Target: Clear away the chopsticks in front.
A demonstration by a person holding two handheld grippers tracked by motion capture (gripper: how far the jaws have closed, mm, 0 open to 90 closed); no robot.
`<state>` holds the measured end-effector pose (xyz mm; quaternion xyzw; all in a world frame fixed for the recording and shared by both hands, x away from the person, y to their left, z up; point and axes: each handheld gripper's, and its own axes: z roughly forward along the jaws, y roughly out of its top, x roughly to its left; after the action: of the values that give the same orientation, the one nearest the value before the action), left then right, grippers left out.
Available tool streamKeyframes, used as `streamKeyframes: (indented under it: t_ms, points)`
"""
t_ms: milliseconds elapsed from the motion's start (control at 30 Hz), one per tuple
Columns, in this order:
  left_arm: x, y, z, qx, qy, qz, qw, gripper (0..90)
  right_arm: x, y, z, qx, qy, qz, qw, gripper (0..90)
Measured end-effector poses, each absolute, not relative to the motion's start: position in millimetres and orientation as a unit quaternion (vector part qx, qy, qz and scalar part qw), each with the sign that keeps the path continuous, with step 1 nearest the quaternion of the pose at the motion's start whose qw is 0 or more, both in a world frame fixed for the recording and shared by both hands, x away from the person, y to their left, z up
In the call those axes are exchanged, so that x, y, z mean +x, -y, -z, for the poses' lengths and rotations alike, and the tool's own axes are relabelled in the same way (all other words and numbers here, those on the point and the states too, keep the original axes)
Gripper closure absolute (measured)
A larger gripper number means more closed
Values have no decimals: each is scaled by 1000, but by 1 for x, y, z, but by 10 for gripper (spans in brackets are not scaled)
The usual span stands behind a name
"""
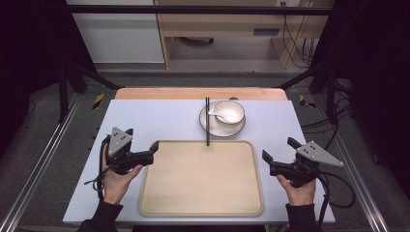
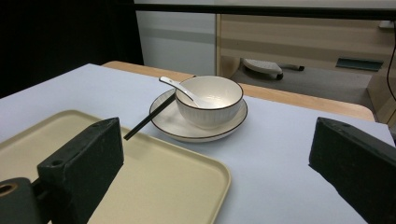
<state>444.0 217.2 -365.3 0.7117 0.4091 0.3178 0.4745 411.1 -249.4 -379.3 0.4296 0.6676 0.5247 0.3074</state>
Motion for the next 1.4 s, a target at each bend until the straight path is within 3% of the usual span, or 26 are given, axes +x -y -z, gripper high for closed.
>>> streamKeyframes:
  t_ms: [633,1400]
  points:
    - [487,-155,356,726,-385,-297,486,68,411,249,379,430,-667,-523,311,33]
    - [544,-97,404,771,-389,-255,436,79,411,254,379,436,-662,-525,311,35]
